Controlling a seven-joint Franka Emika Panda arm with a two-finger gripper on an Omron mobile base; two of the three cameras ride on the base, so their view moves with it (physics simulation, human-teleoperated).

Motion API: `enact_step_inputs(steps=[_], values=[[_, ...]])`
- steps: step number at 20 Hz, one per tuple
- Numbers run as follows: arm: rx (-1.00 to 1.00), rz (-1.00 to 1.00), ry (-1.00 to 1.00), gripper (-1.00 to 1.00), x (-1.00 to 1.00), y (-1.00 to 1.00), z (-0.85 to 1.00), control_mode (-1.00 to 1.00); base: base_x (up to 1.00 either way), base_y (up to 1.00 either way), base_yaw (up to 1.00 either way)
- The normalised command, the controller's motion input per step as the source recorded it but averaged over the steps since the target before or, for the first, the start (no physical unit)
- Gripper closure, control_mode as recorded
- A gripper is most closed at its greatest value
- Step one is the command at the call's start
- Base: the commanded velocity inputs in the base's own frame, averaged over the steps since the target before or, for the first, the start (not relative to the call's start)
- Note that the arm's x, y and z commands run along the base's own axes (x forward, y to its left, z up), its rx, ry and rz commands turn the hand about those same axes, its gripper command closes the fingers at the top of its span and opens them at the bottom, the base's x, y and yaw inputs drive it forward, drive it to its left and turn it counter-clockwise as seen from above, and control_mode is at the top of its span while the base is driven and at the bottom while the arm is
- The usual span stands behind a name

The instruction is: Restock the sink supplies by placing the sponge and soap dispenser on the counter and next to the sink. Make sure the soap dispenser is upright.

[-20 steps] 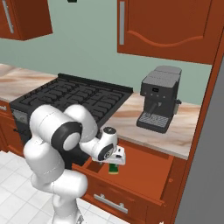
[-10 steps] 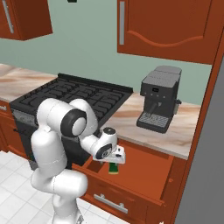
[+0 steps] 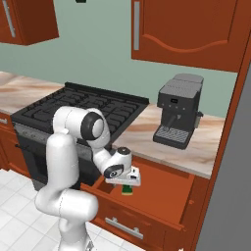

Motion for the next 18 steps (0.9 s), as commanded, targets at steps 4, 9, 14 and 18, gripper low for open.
enact_step_inputs(steps=[4, 9, 14, 18], values=[[0.01, 0.1, 0.0, -1.0, 0.09, -0.1, -0.27, -1.0, 0.0, 0.0, 0.0], [0.0, 0.05, 0.0, -1.0, 0.21, 0.0, -0.25, -1.0, 0.0, 0.0, 0.0], [0.01, 0.0, 0.0, -1.0, 0.55, 0.0, -0.07, -1.0, 0.0, 0.0, 0.0], [0.03, 0.0, 0.01, -1.0, 0.66, -0.01, -0.01, -1.0, 0.0, 0.0, 0.0]])
